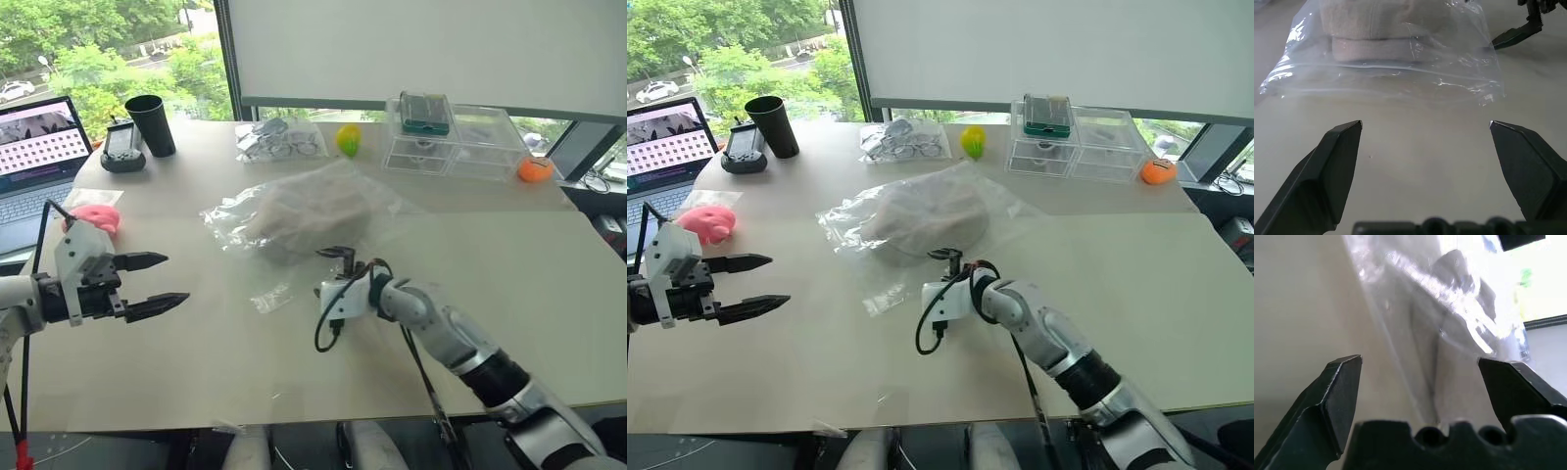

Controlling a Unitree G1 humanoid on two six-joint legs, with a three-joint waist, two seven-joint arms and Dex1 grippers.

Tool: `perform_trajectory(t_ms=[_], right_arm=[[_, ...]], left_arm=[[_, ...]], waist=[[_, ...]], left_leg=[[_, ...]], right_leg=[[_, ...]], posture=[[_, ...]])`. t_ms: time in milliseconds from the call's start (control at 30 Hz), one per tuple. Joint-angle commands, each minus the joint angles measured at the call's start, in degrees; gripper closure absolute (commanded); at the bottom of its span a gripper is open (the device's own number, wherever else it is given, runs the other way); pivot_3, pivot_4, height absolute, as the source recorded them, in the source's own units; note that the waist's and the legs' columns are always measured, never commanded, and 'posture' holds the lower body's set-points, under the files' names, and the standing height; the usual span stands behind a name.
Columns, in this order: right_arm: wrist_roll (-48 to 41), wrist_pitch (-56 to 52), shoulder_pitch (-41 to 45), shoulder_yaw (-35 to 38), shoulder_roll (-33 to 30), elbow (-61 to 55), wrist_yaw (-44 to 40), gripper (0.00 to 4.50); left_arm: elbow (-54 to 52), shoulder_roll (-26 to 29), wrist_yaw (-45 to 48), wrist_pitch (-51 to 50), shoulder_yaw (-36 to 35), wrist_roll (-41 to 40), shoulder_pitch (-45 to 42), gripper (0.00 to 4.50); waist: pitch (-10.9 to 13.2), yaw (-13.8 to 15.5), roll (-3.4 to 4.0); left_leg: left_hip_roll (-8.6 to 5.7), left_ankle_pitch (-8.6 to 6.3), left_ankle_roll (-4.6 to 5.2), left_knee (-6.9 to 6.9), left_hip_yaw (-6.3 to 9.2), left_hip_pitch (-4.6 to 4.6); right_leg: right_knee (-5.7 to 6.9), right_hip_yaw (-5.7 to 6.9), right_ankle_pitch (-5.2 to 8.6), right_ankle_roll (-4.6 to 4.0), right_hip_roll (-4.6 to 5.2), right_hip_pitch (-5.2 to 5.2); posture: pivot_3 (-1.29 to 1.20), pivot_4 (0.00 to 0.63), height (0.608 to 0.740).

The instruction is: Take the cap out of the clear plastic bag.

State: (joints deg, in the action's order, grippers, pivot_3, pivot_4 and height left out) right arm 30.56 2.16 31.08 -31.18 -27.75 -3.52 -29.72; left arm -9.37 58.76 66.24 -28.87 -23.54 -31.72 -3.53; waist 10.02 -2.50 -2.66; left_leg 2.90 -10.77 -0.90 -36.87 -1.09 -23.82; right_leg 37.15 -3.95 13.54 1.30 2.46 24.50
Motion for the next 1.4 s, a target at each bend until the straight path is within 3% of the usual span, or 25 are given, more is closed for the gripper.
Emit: perform_trajectory(t_ms=[33, 133, 267, 600, 1100, 1400], right_arm=[[4.9, 2.1, 3.5, 0.2, 3.8, 4.0, 6.7, 0.00], [7.7, 2.4, 4.8, -0.4, 6.8, 9.0, 10.2, 0.00], [8.2, 3.3, 4.6, -0.1, 8.3, 10.8, 11.4, 0.87], [8.3, 4.5, 2.6, -0.1, 9.7, 9.9, 10.2, 4.36], [6.8, 6.5, 2.1, 0.6, 8.1, 10.7, 7.7, 4.47], [-2.3, 36.1, 6.1, 4.7, -11.4, 18.3, 3.6, 4.47]], left_arm=[[-1.3, 0.1, -0.2, -0.1, -0.7, -1.0, -0.9, 0.02], [-1.2, 0.1, -0.3, -0.3, -0.6, -1.1, -1.2, 0.02], [-1.0, 0.1, -0.6, -0.4, -0.4, -0.9, -1.6, 0.00], [-1.0, 0.1, -0.9, -0.4, 0.1, -0.5, -2.1, 0.00], [-0.8, -0.2, -1.7, 0.0, 1.5, -0.2, -2.7, 0.00], [0.0, -0.8, -2.2, 0.5, 4.0, 0.5, -4.4, 0.00]], waist=[[0.0, 0.0, 0.00], [0.0, -0.1, 0.00], [0.0, -0.1, 0.00], [0.0, -0.2, 0.00], [0.0, -0.2, 0.00], [0.0, 0.0, 0.03]], left_leg=[[0.00, 0.00, 0.00, 0.00, 0.00, 0.01], [0.01, 0.00, 0.00, -0.01, 0.01, 0.03], [0.00, 0.00, 0.00, 0.02, 0.01, 0.00], [0.00, 0.00, 0.00, 0.02, 0.03, 0.03], [0.00, 0.00, 0.00, 0.02, 0.03, 0.03], [-0.04, 0.00, 0.00, 0.00, 0.02, 0.06]], right_leg=[[0.00, 0.00, 0.00, 0.00, 0.00, -0.02], [0.01, 0.00, -0.01, -0.01, -0.01, -0.02], [0.00, 0.00, 0.00, -0.02, 0.00, -0.01], [0.02, 0.01, 0.00, -0.02, -0.01, -0.02], [0.02, 0.01, 0.00, -0.02, -0.01, -0.03], [-0.03, 0.00, 0.00, 0.01, 0.03, -0.11]], posture=[[0.00, 0.150, 0.740], [0.00, 0.150, 0.740], [0.00, 0.150, 0.740], [0.00, 0.150, 0.740], [0.00, 0.150, 0.740], [0.00, 0.150, 0.740]])
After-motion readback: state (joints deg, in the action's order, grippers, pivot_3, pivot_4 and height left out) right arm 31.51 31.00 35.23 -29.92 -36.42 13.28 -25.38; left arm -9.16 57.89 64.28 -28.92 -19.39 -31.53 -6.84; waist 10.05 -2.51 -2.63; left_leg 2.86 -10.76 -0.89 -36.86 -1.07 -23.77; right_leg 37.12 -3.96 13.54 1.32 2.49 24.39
